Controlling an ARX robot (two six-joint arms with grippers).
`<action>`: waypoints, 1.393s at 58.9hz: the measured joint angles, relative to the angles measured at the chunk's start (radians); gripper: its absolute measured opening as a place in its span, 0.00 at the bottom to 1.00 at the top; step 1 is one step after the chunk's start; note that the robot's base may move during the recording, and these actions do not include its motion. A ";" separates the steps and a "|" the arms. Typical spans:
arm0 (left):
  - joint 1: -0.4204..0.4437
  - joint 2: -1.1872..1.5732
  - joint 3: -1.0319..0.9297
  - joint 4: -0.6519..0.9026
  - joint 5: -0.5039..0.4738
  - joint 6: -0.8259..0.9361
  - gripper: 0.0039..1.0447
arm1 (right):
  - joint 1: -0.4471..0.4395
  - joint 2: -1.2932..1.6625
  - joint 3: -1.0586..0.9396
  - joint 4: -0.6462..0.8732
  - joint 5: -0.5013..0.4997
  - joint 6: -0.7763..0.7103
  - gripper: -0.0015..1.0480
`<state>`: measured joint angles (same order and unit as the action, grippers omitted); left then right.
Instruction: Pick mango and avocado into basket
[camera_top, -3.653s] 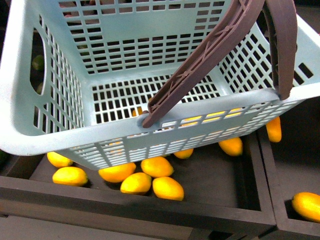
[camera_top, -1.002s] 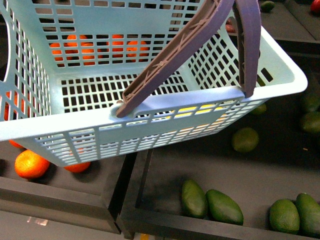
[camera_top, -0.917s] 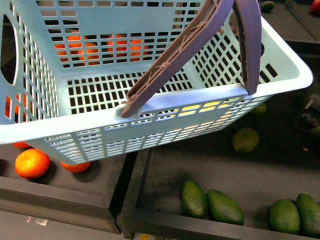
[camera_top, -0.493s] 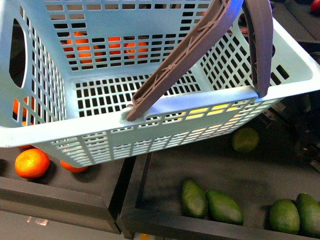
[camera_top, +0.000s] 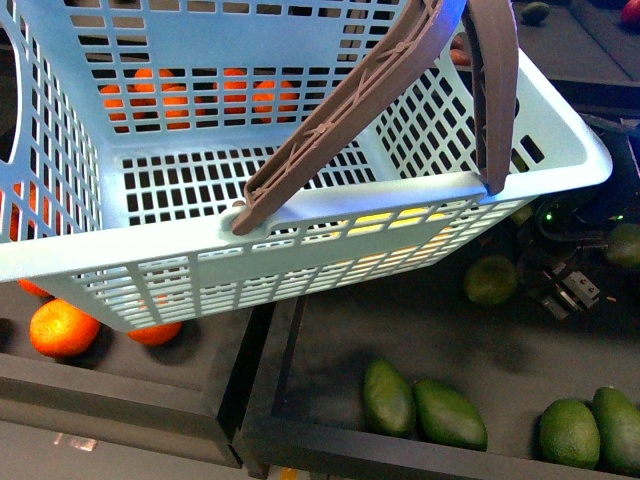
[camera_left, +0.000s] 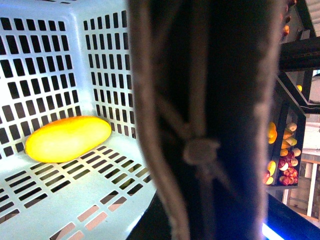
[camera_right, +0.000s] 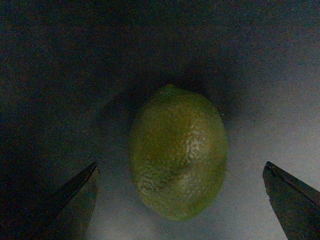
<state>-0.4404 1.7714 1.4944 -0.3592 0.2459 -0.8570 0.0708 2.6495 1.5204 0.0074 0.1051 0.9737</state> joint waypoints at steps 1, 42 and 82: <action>0.000 0.000 0.000 0.000 0.000 0.000 0.04 | 0.001 0.008 0.010 -0.004 0.000 0.001 0.93; 0.000 0.000 0.000 0.000 0.001 0.008 0.04 | 0.003 0.157 0.143 -0.062 0.003 0.003 0.85; -0.001 0.000 0.000 0.000 0.012 0.000 0.04 | -0.169 -0.083 -0.166 0.122 -0.042 -0.069 0.63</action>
<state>-0.4412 1.7714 1.4944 -0.3592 0.2577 -0.8574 -0.0978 2.5664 1.3540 0.1291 0.0628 0.9047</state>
